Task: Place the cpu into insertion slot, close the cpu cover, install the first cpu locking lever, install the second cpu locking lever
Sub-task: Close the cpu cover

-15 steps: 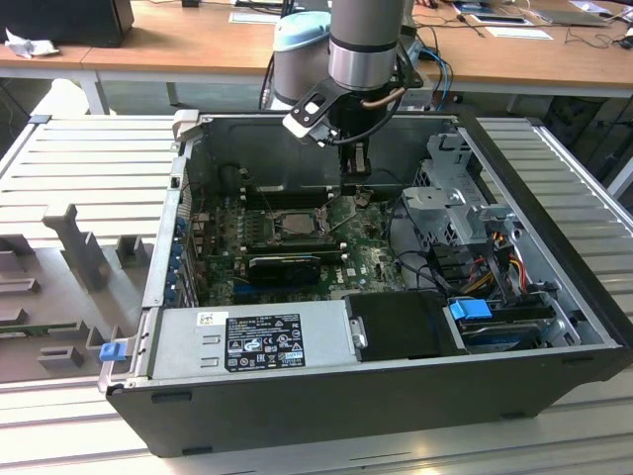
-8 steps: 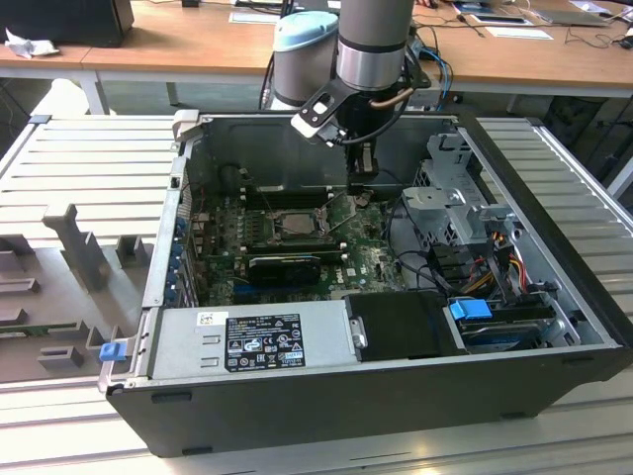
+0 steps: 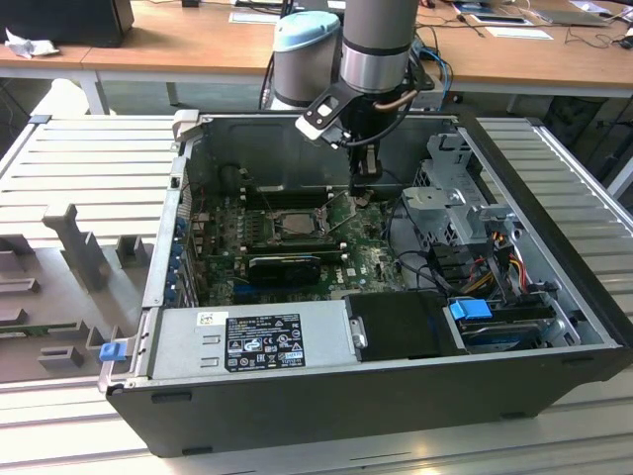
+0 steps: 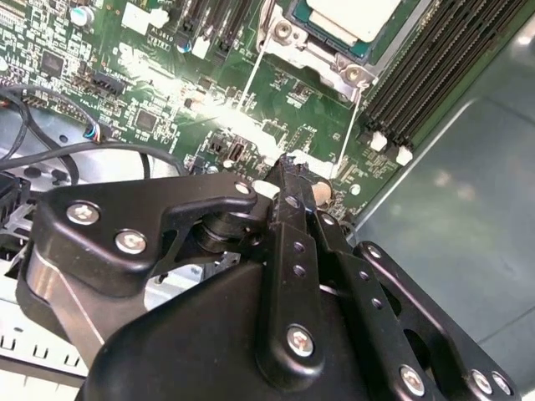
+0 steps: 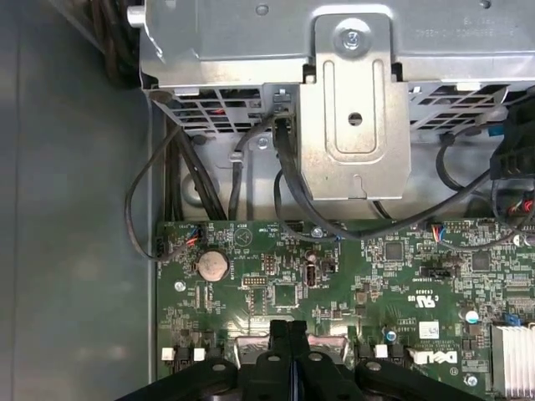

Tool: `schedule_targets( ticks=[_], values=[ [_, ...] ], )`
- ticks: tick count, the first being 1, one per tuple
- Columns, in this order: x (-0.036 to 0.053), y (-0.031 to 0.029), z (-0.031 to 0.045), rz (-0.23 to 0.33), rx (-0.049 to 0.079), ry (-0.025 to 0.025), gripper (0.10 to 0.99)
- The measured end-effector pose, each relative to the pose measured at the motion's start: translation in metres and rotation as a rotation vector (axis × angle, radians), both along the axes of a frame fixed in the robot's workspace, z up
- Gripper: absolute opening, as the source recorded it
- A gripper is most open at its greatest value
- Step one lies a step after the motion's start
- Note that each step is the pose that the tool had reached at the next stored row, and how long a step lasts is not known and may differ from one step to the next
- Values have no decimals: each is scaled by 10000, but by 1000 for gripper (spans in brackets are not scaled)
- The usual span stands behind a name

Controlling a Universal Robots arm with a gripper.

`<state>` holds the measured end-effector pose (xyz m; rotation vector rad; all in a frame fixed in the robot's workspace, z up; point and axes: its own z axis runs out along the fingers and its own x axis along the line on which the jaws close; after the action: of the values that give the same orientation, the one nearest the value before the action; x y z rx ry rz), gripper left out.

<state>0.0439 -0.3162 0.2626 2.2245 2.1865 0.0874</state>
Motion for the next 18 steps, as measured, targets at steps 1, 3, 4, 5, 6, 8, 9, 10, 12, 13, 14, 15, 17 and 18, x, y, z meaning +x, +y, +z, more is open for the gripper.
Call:
schedule_targets(
  ticks=[1,3,4,5,6,8,9,10,12,13,14,15,17,18],
  values=[
    [8,-1,-21,28,0,0,106],
    [30,-1,-29,27,-1,1,106],
    [41,-2,-33,28,-1,1,106],
    [54,-1,-35,33,-1,1,106],
    [77,-1,-36,56,0,0,106],
    [114,-1,-41,96,1,0,106],
    [131,-1,-49,117,-4,0,106],
    [137,-1,-59,125,-6,1,106],
    [151,-1,-105,143,-9,1,106],
    [157,-1,-124,152,-11,2,106],
    [161,-1,-145,162,-12,3,106],
    [161,-1,-163,165,-13,4,106],
    [158,-2,-164,166,-16,10,106],
    [155,-2,-165,167,-15,21,106]
  ],
)
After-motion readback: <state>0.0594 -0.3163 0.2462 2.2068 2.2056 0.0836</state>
